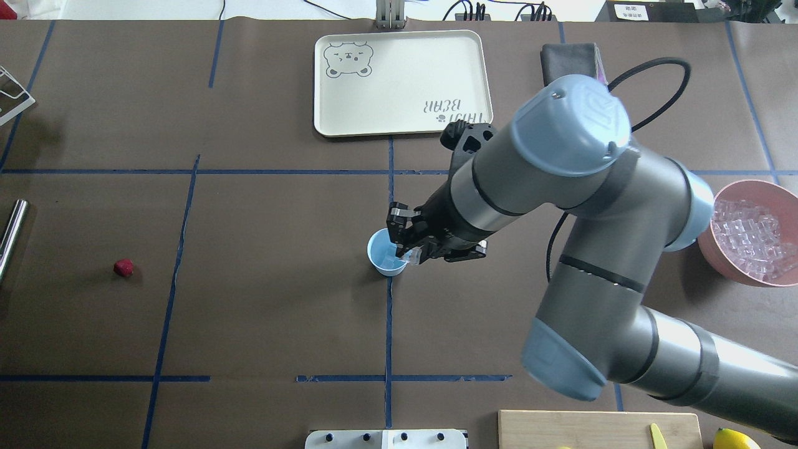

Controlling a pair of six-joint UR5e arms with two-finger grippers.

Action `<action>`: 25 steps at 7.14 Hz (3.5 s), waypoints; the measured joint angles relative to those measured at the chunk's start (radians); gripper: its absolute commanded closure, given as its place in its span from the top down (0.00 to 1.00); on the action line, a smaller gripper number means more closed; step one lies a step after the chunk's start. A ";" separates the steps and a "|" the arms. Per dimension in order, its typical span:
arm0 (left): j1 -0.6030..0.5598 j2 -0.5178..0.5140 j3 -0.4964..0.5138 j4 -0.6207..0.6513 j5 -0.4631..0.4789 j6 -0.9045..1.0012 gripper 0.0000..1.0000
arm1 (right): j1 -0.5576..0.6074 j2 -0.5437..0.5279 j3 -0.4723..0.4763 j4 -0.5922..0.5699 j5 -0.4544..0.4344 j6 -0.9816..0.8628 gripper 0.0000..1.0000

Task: Mash ice and strawberries in cup
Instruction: 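Carry the third ice cube with the right gripper over the cup, then open the right gripper to drop the ice cube into the cup, then grasp the red strawberry with the left gripper while the right gripper withdraws toward the bowl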

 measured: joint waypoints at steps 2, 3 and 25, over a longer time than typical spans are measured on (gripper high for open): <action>0.001 0.000 0.003 0.000 0.000 0.000 1.00 | -0.037 0.065 -0.076 0.002 -0.084 0.036 0.02; 0.001 0.000 0.004 0.000 0.000 0.001 1.00 | -0.046 0.078 -0.114 0.006 -0.132 0.041 0.02; 0.768 -0.108 -0.043 -0.536 0.482 -1.094 0.99 | 0.514 -0.512 0.134 -0.132 0.190 -0.693 0.99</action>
